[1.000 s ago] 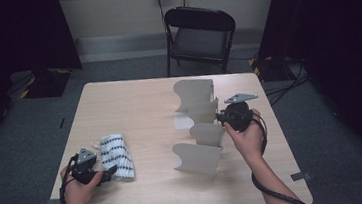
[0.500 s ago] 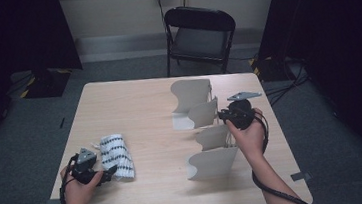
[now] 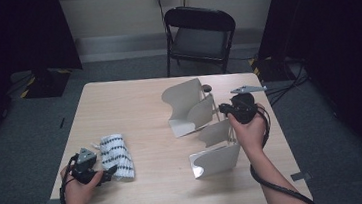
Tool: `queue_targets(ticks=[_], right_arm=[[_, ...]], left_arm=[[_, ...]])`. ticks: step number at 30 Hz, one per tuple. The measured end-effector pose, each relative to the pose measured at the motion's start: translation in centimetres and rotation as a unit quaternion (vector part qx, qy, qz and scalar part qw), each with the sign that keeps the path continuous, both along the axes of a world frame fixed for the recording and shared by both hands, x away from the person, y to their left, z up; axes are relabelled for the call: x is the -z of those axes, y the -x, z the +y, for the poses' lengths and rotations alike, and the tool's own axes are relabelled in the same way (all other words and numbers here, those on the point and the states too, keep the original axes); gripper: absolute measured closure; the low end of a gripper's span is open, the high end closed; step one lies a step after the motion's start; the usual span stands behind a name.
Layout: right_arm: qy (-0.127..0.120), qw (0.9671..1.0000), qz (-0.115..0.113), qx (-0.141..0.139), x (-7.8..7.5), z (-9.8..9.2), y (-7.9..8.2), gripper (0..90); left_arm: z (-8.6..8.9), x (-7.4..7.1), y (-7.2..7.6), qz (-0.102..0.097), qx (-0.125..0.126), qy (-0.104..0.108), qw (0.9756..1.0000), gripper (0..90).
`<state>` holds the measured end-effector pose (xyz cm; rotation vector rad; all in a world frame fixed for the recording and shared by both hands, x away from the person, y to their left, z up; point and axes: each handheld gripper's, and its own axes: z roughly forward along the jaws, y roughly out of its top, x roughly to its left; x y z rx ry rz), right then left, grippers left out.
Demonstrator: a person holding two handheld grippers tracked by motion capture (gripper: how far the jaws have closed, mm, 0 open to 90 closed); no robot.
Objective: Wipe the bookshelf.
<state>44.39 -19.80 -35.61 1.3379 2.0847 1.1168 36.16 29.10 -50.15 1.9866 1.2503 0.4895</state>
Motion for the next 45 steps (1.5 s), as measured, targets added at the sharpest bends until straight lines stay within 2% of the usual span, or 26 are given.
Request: queue_targets(ticks=[3, 6, 12, 14, 25, 29, 31, 33, 35, 37, 40, 42, 43, 45], right_arm=[[0.012, 0.9998, -0.009, -0.010, -1.2, 0.6, 0.0, 85.7], [0.012, 0.9997, -0.011, -0.016, -2.0, 1.0, -0.1, 85.7], [-0.010, 0.9993, -0.012, -0.034, -2.9, 1.4, -0.2, 85.7], [-0.011, 0.9989, -0.015, -0.043, -3.0, 1.7, -0.3, 85.6], [-0.005, 0.9973, 0.004, -0.073, -0.9, 2.5, -1.3, 85.5], [-0.012, 0.9971, 0.004, -0.076, -0.4, 2.3, -2.1, 85.4], [0.000, 0.9967, 0.002, -0.082, -0.2, 2.4, -2.4, 85.2], [-0.003, 0.9966, 0.016, -0.080, 0.2, 2.3, -2.9, 85.1], [0.007, 0.9968, 0.024, -0.076, 0.8, 2.1, -3.4, 85.0], [-0.001, 0.9968, 0.031, -0.074, 1.4, 1.7, -3.6, 84.9], [0.005, 0.9970, 0.025, -0.073, 1.6, 1.4, -3.6, 83.0], [0.021, 0.9970, 0.020, -0.072, 1.4, 1.3, -3.3, 75.4], [0.022, 0.9973, 0.016, -0.069, 1.2, 1.3, -3.1, 72.0], [0.014, 0.9976, 0.005, -0.068, 0.6, 1.0, -2.5, 71.3]], left_arm=[[0.0, 0.0, 0.0, 0.000, 0.000, 0.000, 1.0000, 9.5], [0.0, 0.0, 0.0, 0.000, 0.000, 0.000, 1.0000, 9.5], [0.0, 0.0, 0.0, 0.000, 0.000, 0.000, 1.0000, 9.5], [0.0, 0.0, 0.0, 0.000, 0.000, 0.000, 1.0000, 9.5], [0.0, 0.0, 0.0, 0.000, 0.000, 0.000, 1.0000, 9.5], [0.0, 0.0, 0.0, 0.000, 0.000, 0.000, 1.0000, 9.5], [0.1, 0.0, 0.0, 0.000, 0.003, -0.002, 1.0000, 9.5], [0.1, 0.0, 0.0, 0.001, 0.003, -0.002, 1.0000, 9.4], [0.1, 0.0, 0.0, -0.001, 0.003, -0.003, 1.0000, 9.4], [0.0, 0.0, 0.0, -0.001, 0.003, -0.002, 1.0000, 9.4], [0.0, 0.0, 0.0, -0.001, 0.003, -0.001, 1.0000, 9.4], [0.1, 0.0, 0.0, -0.001, 0.003, -0.001, 1.0000, 9.4], [0.1, 0.0, 0.0, -0.001, 0.003, -0.001, 1.0000, 9.4], [0.1, 0.0, 0.0, -0.001, 0.003, -0.002, 1.0000, 9.4]])
